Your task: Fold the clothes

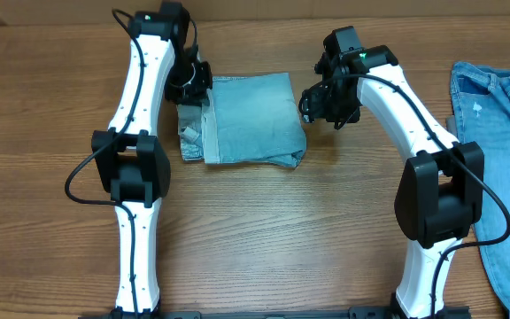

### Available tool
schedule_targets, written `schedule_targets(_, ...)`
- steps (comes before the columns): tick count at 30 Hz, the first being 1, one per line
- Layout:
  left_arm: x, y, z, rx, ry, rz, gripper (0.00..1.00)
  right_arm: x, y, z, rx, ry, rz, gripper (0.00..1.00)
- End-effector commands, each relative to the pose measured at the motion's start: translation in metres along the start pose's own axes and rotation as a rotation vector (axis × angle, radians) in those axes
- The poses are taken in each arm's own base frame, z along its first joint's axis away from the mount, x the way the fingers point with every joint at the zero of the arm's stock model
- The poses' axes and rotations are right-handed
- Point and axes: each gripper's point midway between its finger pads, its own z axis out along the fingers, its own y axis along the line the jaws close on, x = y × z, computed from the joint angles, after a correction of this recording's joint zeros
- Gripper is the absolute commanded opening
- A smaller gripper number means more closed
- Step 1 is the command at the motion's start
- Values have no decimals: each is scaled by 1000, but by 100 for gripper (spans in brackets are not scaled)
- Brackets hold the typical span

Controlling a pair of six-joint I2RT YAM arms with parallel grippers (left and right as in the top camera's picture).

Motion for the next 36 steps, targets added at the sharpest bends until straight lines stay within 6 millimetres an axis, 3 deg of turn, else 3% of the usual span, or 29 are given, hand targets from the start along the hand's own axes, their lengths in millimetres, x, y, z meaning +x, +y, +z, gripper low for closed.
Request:
schedule_targets(1,-9,-5,-40,40,-91,44,4,-4,3,-18,-6,-45,-14,74)
schedule_targets(4,-9,3,-42,37,-86,31,4,-4,3,-18,-5,-44,-14,74)
schedule_targets(6,-3,8,-41,17,-59,49,48,-4,3,-18,-6,-45,-14,74)
schedule_targets(7,-1,11,-40,3,-52,53,59,-4,3,-18,-6,-44,-14,74)
schedule_targets(9,2,13,-33,-7,-29,91,70,-3,3,-18,-5,-39,-13,74)
schedule_targets(11,2,16,-19,-5,-12,87,69,-1,2,-18,-3,-32,-12,74)
schedule_targets(15,6,17,8,33,30,94,58,-2,2,-18,-4,-35,-12,74)
schedule_targets(21,4,-2,12,59,11,143,52,-3,3,-18,-5,-42,-13,74)
schedule_targets(31,1,-1,22,41,-1,155,54,-3,3,-18,-5,-41,-13,75)
schedule_targets(32,2,0,23,39,4,153,50,-3,3,-18,-5,-41,-13,75)
schedule_targets(33,3,1,24,39,7,151,33,-3,3,-18,-5,-42,-13,75)
schedule_targets(36,2,0,24,40,6,151,9,-3,3,-18,-5,-42,-13,75)
